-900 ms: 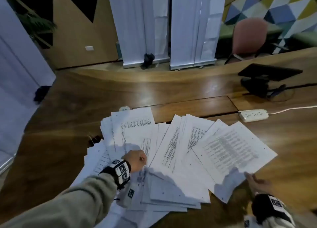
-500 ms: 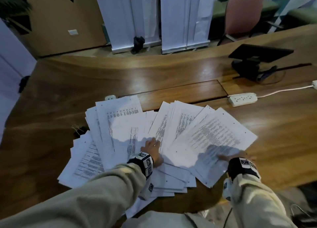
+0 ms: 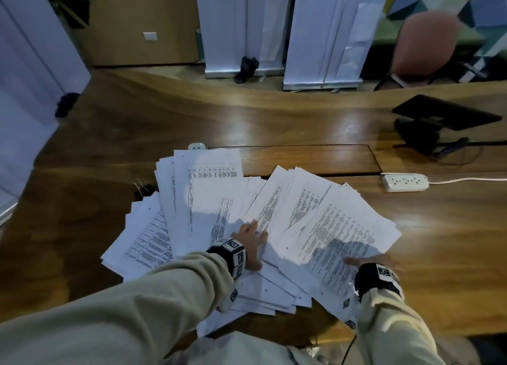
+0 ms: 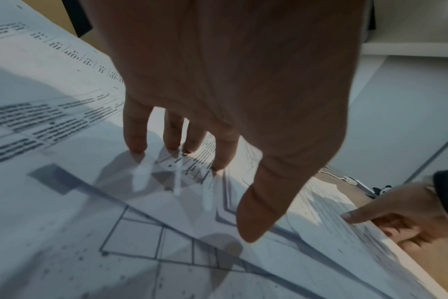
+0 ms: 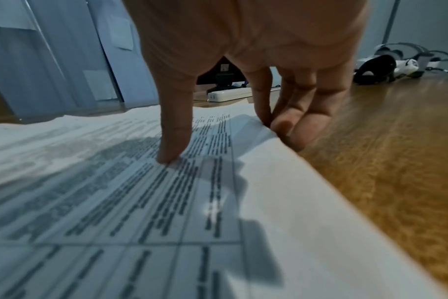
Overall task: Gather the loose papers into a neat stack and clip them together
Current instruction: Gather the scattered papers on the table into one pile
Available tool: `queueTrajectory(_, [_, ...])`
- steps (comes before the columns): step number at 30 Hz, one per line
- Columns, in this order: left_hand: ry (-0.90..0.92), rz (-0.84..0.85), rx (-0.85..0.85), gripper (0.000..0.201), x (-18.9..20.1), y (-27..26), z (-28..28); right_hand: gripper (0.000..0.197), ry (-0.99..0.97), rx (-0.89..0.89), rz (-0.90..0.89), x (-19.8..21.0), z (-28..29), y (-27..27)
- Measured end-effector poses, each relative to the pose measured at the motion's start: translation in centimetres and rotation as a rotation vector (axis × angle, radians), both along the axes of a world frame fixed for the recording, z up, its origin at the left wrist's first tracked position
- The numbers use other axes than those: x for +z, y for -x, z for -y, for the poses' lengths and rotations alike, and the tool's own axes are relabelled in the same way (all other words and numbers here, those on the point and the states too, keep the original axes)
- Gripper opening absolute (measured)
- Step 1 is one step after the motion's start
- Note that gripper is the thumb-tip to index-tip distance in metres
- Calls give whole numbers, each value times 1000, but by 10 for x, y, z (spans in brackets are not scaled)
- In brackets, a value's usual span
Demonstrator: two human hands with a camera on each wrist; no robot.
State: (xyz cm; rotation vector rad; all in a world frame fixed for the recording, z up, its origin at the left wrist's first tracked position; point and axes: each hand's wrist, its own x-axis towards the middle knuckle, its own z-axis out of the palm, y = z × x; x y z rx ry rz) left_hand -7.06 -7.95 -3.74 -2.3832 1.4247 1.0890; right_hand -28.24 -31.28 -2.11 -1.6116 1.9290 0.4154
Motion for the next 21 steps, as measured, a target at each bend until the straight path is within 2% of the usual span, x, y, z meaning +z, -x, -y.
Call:
queueTrajectory(2, [-7, -9, -10, 94, -1, -1, 1, 100, -20, 8, 45, 25, -10, -11])
queueTrajectory(5, [-24, -16, -9, 96, -5, 1, 0, 64, -112, 45, 152, 27, -16, -19])
queueTrajectory(8, [-27, -31, 1, 95, -6, 2, -3, 55, -196, 24, 257, 24, -18, -18])
queueTrajectory(10, [-29, -36, -2, 93, -4, 2, -5, 53, -119, -33, 356, 19, -16, -17])
queueTrajectory(12, [41, -12, 37, 87, -2, 3, -5, 49, -19, -53, 376, 21, -18, -21])
queueTrajectory(14, [235, 82, 155, 73, -1, 9, -3, 54, 18, -35, 418, 21, -21, -29])
queueTrajectory(15, [300, 87, 225, 72, -1, 13, -2, 59, 21, -28, 427, 21, -24, -34])
queueTrajectory(19, [261, -177, 419, 96, 3, 23, 12, 96, 55, -31, 430, 20, -35, -56])
queueTrajectory(21, [257, -329, 551, 105, 4, 22, 20, 95, 14, -17, 430, -6, -28, -64])
